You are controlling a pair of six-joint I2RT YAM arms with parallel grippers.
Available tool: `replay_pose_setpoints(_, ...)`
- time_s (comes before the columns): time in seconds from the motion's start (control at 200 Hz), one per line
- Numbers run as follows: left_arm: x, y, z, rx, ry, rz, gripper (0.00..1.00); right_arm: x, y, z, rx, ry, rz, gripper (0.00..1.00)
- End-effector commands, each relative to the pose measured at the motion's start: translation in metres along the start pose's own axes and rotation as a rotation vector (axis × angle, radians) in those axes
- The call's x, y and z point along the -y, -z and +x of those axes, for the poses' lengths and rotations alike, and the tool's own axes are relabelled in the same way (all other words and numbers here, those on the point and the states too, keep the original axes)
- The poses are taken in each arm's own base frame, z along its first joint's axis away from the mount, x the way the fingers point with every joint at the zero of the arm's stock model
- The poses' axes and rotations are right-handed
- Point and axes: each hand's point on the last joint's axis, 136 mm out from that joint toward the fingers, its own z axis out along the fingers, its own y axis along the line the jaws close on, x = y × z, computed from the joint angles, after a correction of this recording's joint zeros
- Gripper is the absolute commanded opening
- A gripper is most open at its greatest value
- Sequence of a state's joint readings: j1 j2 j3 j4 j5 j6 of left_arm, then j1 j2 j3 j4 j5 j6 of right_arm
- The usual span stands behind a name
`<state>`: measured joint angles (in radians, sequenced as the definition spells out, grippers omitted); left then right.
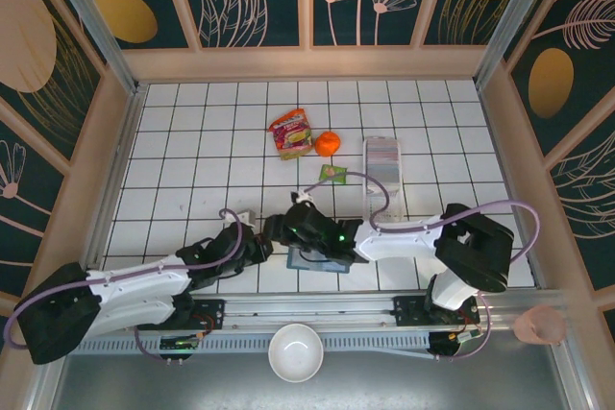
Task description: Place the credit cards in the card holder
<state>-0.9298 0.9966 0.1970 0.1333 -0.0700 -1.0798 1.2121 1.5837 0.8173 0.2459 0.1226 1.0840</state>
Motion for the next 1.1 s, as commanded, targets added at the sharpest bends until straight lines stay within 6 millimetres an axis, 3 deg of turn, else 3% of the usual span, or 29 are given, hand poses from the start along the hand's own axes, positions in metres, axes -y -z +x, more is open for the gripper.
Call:
replay_pose_setpoints(0.0,-0.018,0.006,-0.004,0.04,0.019,-0.069,0.06,-0.041,0.005,-0.017,0.029,0.113,-0.069,0.49)
replay_pose_setpoints(0.075,-0.013,0.009,-0.006,0.045,0.013,-0.053,0.08,-0.048,0.015,-0.027,0.051,0.168,-0.063,0.5)
replay_pose_setpoints(0.19,0.003,0.011,-0.007,0.03,-0.016,-0.007,0.16,-0.034,0.043,-0.058,0.12,0.283,0.028,0.51)
replay_pose_setpoints(0.365,0.029,0.01,-0.01,-0.011,-0.09,0.043,0.34,-0.023,0.098,-0.121,0.179,0.752,0.129,0.64)
replay_pose_setpoints(0.455,0.039,0.008,-0.013,-0.01,-0.118,0.057,0.37,-0.007,0.128,-0.142,0.247,1.125,0.242,0.69)
replay_pose_setpoints(0.54,0.047,0.007,-0.017,-0.003,-0.142,0.072,0.42,0.02,0.15,-0.148,0.238,1.442,0.32,0.86)
replay_pose_setpoints(0.681,0.055,-0.001,-0.018,-0.017,-0.171,0.071,0.48,0.067,0.184,-0.168,0.094,1.559,0.309,0.89)
replay_pose_setpoints(0.836,0.058,-0.007,-0.014,-0.044,-0.193,0.082,0.49,0.164,0.191,-0.181,-0.191,1.623,0.519,0.84)
replay_pose_setpoints(0.886,0.057,-0.009,-0.012,-0.054,-0.198,0.081,0.5,0.187,0.19,-0.182,-0.265,1.656,0.565,0.82)
replay_pose_setpoints(0.936,0.056,-0.01,-0.01,-0.062,-0.2,0.08,0.5,0.195,0.186,-0.184,-0.271,1.672,0.567,0.82)
replay_pose_setpoints(1.096,0.051,-0.013,-0.003,-0.089,-0.201,0.077,0.51,0.193,0.168,-0.191,-0.229,1.734,0.529,0.83)
